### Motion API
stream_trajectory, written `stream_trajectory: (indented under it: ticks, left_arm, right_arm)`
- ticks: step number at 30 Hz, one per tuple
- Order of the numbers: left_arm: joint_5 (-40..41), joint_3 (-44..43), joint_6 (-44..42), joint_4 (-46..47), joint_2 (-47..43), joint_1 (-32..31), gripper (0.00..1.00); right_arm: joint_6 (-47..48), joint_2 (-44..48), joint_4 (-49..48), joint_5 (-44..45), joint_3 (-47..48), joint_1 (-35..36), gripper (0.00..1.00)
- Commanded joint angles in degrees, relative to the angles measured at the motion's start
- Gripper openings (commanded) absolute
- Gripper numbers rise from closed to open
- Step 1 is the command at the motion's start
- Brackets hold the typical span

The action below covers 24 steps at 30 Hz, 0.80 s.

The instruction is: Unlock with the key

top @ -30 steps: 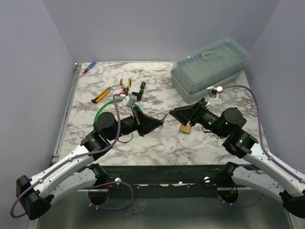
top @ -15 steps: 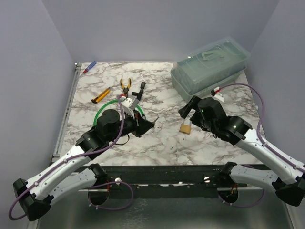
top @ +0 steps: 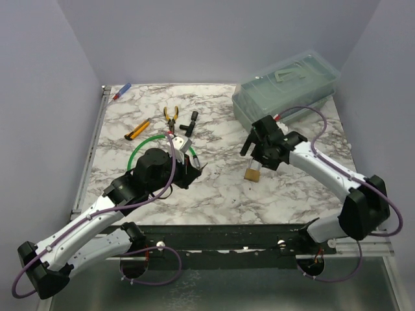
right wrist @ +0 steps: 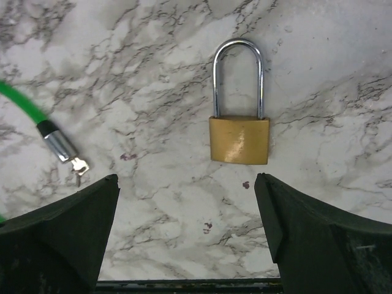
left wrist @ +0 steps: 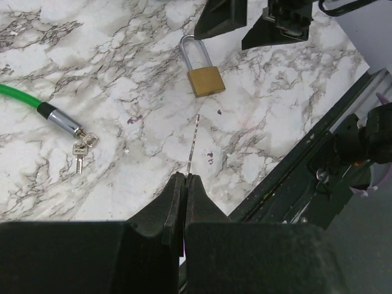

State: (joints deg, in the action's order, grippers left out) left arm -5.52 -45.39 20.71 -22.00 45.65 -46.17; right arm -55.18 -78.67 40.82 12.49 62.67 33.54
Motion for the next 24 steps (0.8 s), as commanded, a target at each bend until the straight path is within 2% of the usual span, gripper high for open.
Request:
stream_trajectory:
  ticks: [1, 6, 24]
  left_arm:
    - [2.29, -1.69, -2.18, -1.93, 0.22, 0.21, 0.0]
    - [1.2, -2.0, -2.62, -2.36, 1.24, 0.29, 0.0]
    - [0.39, -2.03, -2.98, -2.37, 1.46, 0.31, 0.0]
  right_arm:
    - [3.2, -8.28, 6.62, -1.74, 4.98, -1.39, 1.0]
    - [3.43, -13.94, 7.55, -0.23, 5.68, -2.15, 1.0]
    - [3.74, -20.73, 4.63, -1.06, 2.65, -2.25, 0.88]
